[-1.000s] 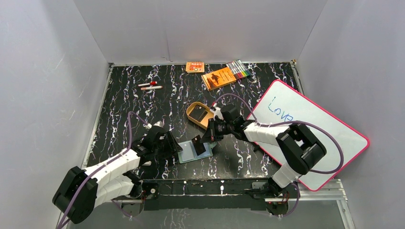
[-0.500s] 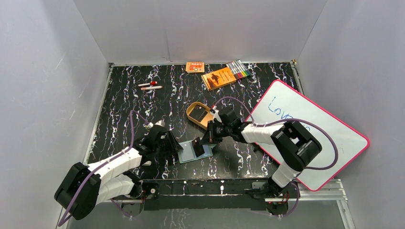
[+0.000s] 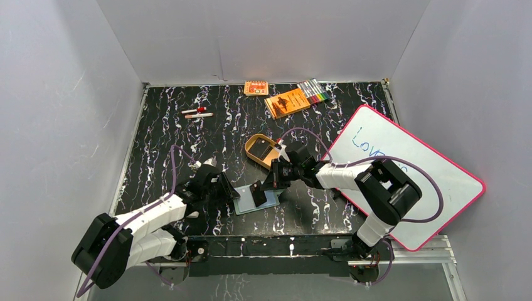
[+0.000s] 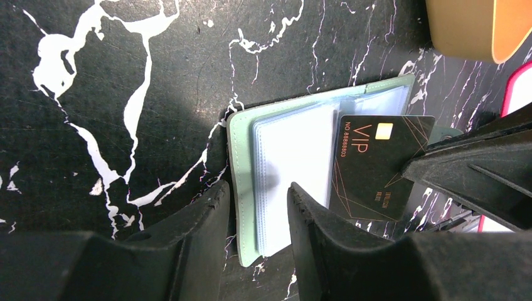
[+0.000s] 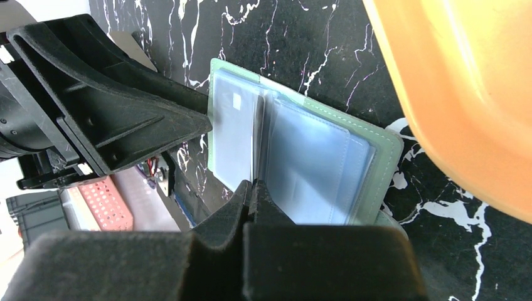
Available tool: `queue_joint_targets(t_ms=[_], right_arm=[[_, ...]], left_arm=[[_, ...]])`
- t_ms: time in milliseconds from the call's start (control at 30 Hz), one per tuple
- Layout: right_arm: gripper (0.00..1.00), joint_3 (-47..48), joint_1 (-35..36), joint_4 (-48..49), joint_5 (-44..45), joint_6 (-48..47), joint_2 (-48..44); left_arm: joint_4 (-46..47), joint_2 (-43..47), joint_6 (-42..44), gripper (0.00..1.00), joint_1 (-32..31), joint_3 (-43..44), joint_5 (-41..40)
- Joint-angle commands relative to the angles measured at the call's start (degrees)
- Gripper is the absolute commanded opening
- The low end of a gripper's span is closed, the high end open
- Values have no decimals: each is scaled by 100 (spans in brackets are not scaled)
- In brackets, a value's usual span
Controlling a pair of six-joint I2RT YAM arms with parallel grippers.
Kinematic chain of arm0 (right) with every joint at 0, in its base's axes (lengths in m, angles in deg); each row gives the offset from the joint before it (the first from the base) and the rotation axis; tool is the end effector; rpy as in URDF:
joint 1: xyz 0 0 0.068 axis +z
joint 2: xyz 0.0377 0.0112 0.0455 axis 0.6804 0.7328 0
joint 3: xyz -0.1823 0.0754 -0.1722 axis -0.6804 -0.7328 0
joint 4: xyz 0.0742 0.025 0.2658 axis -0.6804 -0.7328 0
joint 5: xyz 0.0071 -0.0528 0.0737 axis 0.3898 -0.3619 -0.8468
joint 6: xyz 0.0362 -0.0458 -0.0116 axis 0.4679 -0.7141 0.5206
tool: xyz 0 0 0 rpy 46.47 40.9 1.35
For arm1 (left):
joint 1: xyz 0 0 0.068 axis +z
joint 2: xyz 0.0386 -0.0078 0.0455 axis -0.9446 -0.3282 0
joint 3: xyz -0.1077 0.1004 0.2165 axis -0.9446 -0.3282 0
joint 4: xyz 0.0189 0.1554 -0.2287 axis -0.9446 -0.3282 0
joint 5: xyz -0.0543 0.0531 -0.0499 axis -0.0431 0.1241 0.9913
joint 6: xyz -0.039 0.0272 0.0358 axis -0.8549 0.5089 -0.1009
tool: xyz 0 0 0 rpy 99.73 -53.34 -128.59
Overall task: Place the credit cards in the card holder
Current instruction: Insert the credit card into the card holder.
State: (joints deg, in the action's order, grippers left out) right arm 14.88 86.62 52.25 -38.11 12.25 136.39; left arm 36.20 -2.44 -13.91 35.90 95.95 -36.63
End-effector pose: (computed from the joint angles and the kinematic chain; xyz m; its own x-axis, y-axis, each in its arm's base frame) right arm 0.2268 0.2438 0.1267 -0.9262 -0.0113 -0.3769 -0.3130 0.5805 0.7517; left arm 0.1809 -0.1292 0.1293 -0.8150 -0.4286 -0.3899 -0.1088 0.7741 -0.6236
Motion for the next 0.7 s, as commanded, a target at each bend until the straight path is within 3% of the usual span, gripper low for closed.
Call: queue_joint_targets(t_ms=[0,667], right_arm=[[0,24,26,247,64,58,86],[0,-20,60,442,99,293,220]], left_arm=[[-98,-27,44,37,31,-78,-40],[26,-40,1,34,29,-163,61]])
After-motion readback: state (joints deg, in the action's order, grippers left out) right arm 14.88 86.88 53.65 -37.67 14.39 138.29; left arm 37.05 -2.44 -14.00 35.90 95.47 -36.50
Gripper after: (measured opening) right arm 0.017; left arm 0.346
